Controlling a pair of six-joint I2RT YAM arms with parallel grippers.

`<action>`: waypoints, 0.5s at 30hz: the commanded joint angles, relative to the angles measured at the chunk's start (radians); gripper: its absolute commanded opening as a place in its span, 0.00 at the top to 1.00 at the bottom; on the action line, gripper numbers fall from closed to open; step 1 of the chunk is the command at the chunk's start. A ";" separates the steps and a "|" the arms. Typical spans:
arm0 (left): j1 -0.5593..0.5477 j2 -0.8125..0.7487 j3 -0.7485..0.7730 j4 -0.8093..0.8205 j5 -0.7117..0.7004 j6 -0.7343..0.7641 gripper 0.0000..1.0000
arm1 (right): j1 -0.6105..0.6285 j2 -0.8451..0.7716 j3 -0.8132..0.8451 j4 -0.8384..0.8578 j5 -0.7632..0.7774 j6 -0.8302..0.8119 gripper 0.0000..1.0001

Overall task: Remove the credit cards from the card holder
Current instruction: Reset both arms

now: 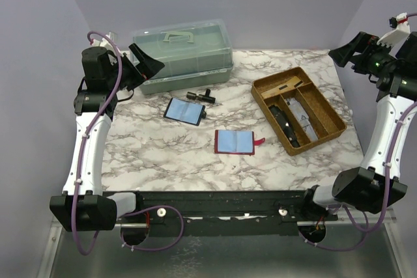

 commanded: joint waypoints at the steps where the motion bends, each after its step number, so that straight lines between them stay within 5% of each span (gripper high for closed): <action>1: 0.005 -0.030 -0.014 -0.005 0.022 -0.009 0.01 | 0.000 -0.032 -0.018 0.024 0.028 0.009 0.01; 15: 0.005 -0.032 -0.017 -0.004 0.022 -0.008 0.01 | 0.000 -0.042 -0.037 0.037 0.042 0.019 0.01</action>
